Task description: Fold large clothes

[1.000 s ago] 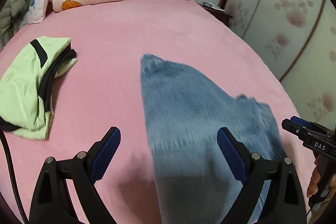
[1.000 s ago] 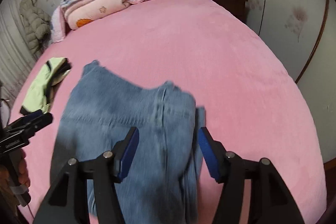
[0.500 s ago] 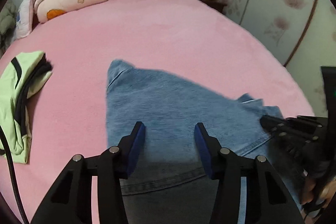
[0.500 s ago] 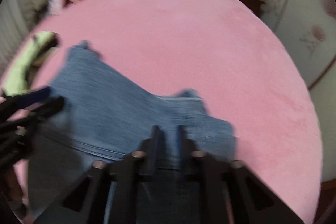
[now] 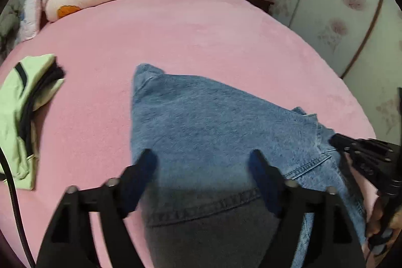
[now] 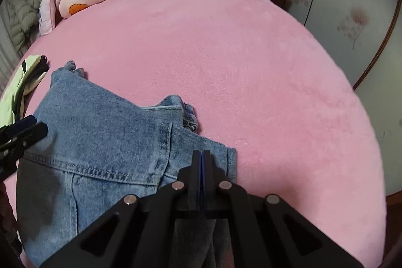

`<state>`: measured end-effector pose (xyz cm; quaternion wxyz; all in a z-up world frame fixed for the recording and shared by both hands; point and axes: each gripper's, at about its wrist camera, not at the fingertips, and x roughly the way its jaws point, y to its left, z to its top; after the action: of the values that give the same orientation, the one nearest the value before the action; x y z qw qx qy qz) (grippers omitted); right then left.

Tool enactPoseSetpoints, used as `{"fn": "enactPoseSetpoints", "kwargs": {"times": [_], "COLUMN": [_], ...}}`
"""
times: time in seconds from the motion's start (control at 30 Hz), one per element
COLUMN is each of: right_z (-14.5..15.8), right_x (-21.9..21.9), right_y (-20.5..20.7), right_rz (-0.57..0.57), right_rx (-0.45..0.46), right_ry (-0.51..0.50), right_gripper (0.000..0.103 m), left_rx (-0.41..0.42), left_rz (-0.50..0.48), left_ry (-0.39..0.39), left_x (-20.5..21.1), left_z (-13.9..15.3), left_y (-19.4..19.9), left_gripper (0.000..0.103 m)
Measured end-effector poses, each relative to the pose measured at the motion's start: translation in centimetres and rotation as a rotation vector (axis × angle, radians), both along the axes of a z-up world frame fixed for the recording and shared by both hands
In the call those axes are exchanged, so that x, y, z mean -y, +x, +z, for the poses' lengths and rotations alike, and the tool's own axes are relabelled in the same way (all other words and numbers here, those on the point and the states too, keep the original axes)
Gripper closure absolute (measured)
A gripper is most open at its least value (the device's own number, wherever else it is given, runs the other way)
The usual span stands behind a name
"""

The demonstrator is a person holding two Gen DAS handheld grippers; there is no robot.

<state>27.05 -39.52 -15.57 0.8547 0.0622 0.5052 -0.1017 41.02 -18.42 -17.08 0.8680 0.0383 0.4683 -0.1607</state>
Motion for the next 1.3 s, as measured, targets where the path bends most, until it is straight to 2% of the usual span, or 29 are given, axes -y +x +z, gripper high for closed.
{"fn": "enactPoseSetpoints", "kwargs": {"times": [0.13,0.27,0.33,0.4,0.5,0.63,0.7,0.8,0.93,1.07,1.17,1.3], "right_z": [2.0,4.7,6.4,8.2,11.0,14.1,15.3,16.7,17.9,18.3,17.5,14.7], "right_x": [0.2,0.1,0.0,-0.2,-0.7,-1.5,-2.1,-2.8,-3.5,-3.7,-3.6,-2.7], "right_y": [-1.0,-2.1,-3.0,-3.9,-5.2,-6.6,-7.2,-8.0,-8.9,-9.4,-9.4,-8.8], "right_rz": [-0.007,-0.013,-0.018,-0.021,-0.024,-0.009,0.007,0.021,0.054,0.080,0.087,0.083], "right_rx": [0.023,0.054,0.066,0.089,0.137,0.172,0.175,0.185,0.193,0.193,0.166,0.106], "right_ry": [0.031,0.052,0.062,0.071,0.072,0.077,0.065,0.036,0.069,0.088,0.100,0.148], "right_gripper": [0.100,0.099,0.091,0.069,0.050,0.047,0.039,0.037,0.036,0.036,0.036,0.036], "left_rx": [-0.007,0.009,0.021,0.031,0.032,0.026,0.025,0.011,0.004,0.024,0.035,-0.038], "left_rz": [0.022,0.020,0.014,0.009,0.006,0.023,0.034,0.038,0.021,0.026,0.025,-0.023], "left_ry": [0.007,0.015,0.020,0.020,0.005,-0.024,-0.039,-0.076,-0.092,-0.040,-0.001,-0.004], "left_x": [-0.6,-1.7,-2.3,-2.9,-3.7,-5.0,-5.5,-6.1,-6.6,-6.6,-6.3,-5.8], "left_z": [1.6,4.4,5.9,7.6,9.9,12.6,13.9,15.2,15.9,15.5,14.6,11.9], "left_y": [-0.7,-1.7,-2.3,-3.0,-4.2,-5.5,-6.0,-6.8,-7.7,-8.8,-9.2,-8.9], "left_gripper": [0.021,0.017,0.014,0.012,0.010,0.010,0.009,0.006,0.006,0.006,0.006,0.006]}}
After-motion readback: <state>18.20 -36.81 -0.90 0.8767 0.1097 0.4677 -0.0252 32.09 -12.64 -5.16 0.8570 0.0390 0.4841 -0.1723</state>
